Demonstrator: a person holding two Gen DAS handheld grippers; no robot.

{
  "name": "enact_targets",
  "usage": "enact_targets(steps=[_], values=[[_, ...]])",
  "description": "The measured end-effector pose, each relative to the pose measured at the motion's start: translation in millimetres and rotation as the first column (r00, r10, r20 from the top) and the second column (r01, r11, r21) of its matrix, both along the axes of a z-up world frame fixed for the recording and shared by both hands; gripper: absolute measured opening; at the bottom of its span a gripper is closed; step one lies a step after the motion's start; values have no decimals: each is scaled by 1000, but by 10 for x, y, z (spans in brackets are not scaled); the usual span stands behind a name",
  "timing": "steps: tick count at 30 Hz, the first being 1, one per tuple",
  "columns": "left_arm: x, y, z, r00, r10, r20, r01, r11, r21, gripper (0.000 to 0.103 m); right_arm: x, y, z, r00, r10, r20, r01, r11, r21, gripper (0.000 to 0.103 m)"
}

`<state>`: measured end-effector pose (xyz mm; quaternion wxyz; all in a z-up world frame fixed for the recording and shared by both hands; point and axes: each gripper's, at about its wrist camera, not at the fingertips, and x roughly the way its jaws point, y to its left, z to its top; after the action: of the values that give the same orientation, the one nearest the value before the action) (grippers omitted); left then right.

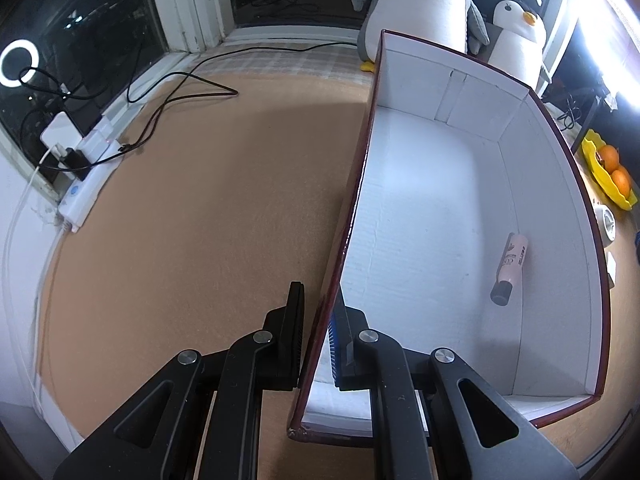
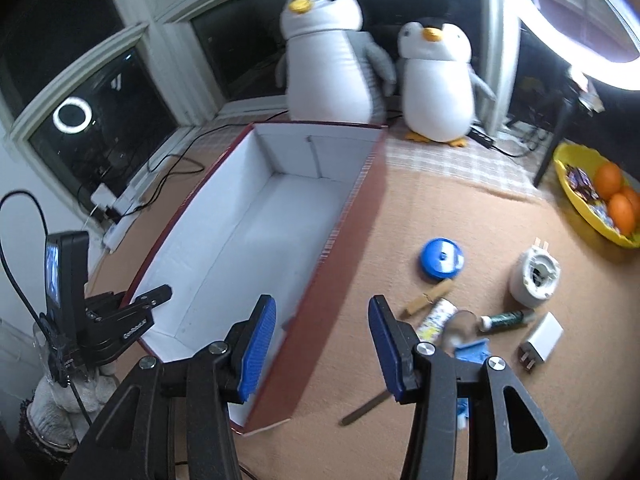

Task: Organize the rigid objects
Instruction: 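Move the right gripper back to the white USB charger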

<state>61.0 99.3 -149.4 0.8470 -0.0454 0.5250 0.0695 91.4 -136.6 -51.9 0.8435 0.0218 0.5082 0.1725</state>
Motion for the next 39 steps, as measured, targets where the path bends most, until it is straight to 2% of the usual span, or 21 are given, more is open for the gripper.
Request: enact_targets(steps=[4,8,14,18,26,33,39], values=[[13,4,-4,1000,-21,-3,21,1000,-3,10,-13,-374,4,995,-99,-5,99,995,2,46],[17,-12,-7,999,-42,-4,42,999,1,10,-48,-803,-31,976,-216,-16,216,976,-6,52],[38,-27,-11,997,-79,-13,80,997,12,10,-112,-1517,-187,916,-397,-54,395,918,-40,53],[46,-41,-17,995,-102,-20,103,995,17,10,-138,-1858,-316,875,-476,-89,474,879,-45,53],[47,-70,-13,992,-127,-28,128,991,32,10,-30,-2192,-675,814,-552,-180,550,833,-65,53],[47,-95,-13,990,-135,-32,137,990,45,10,225,-2156,-922,803,-548,-235,549,833,-70,53],[66,-105,-17,989,-143,-41,146,988,57,10,431,-2120,-1090,794,-551,-256,541,833,-116,53]])
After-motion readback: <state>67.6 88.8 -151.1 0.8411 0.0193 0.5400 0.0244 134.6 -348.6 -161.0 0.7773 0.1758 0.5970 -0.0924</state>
